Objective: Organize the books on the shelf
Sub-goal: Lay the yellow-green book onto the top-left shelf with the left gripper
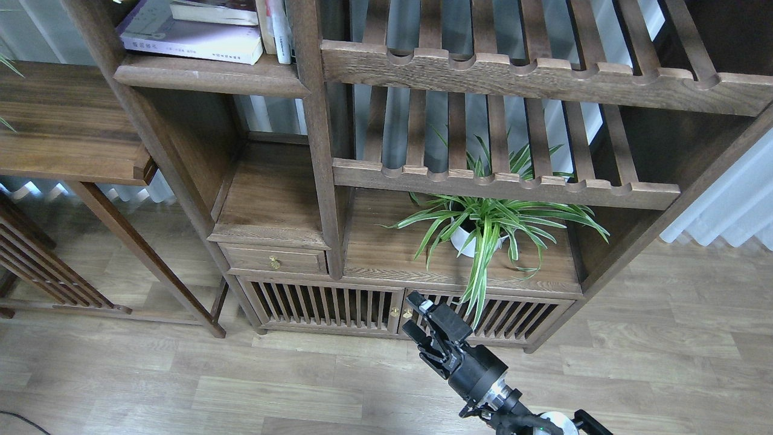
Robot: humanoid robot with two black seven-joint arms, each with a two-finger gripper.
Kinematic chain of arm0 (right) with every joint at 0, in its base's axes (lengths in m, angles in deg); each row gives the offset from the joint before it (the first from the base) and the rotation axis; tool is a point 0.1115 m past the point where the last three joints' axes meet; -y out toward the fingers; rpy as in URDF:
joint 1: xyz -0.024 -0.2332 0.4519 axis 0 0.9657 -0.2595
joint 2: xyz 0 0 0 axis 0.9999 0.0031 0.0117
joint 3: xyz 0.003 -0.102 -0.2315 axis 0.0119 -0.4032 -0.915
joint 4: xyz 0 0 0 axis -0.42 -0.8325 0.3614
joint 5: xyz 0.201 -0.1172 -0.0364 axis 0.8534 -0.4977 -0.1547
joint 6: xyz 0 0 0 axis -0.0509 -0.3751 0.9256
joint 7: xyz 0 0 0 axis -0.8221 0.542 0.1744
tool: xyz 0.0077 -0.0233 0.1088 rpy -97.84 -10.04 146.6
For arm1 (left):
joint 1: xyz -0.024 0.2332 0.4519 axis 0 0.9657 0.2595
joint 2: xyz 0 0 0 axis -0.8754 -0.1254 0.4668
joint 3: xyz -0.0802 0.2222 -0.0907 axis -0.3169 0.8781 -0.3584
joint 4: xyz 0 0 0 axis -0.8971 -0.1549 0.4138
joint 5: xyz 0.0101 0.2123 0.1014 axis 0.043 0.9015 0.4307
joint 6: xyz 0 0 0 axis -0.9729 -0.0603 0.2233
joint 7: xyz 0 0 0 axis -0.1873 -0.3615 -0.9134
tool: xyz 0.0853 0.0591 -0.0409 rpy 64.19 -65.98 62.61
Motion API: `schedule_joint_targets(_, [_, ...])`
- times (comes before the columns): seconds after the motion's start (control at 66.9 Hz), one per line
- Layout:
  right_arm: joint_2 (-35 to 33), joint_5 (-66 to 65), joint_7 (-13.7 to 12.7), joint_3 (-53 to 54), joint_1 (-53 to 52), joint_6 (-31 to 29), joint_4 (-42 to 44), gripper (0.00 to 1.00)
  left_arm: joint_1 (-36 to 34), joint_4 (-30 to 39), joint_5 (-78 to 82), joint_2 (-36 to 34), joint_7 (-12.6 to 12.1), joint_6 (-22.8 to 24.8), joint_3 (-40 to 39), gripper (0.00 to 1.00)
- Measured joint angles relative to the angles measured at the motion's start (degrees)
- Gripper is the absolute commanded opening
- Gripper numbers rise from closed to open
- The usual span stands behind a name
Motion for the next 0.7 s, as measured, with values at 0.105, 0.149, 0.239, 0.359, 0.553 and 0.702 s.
schedule_joint_targets(0.105, [0.0, 0.1, 0.0, -0.1, 0.2, 0.0, -0.2, 0.99, -0.3, -3.6, 3.1, 3.2, 1.9, 0.0, -0.2, 0.0])
schedule_joint_targets(0.149, [0.0, 0.1, 0.0, 0.0, 0.3, 0.0, -0.2, 0.99, -0.3, -4.4, 4.3, 3.9, 4.1, 0.0, -0.3, 0.0])
schedule_joint_targets(0.239, [0.0, 0.1, 0.0, 0.3, 0.3, 0.0, -0.3, 0.99, -0.3, -5.6, 7.3, 4.4, 9.3, 0.0, -0.4, 0.0])
schedule_joint_targets(0.359, [0.0, 0.1, 0.0, 0.5, 0.3, 0.0, -0.4, 0.99, -0.3, -8.1, 9.1, 4.9, 16.2, 0.0, -0.2, 0.0])
schedule_joint_targets(0.553, [0.0, 0.1, 0.0, 0.5, 0.3, 0.0, -0.6, 0.99, -0.3, -13.5, 9.9, 8.9, 28.8, 0.0, 1.0, 0.0])
schedule_joint_targets(0.702, [0.0, 0.1, 0.0, 0.1, 0.3, 0.0, -0.7, 0.99, 1.3, -16.4, 9.4, 13.4, 35.0, 0.0, 1.5, 0.0])
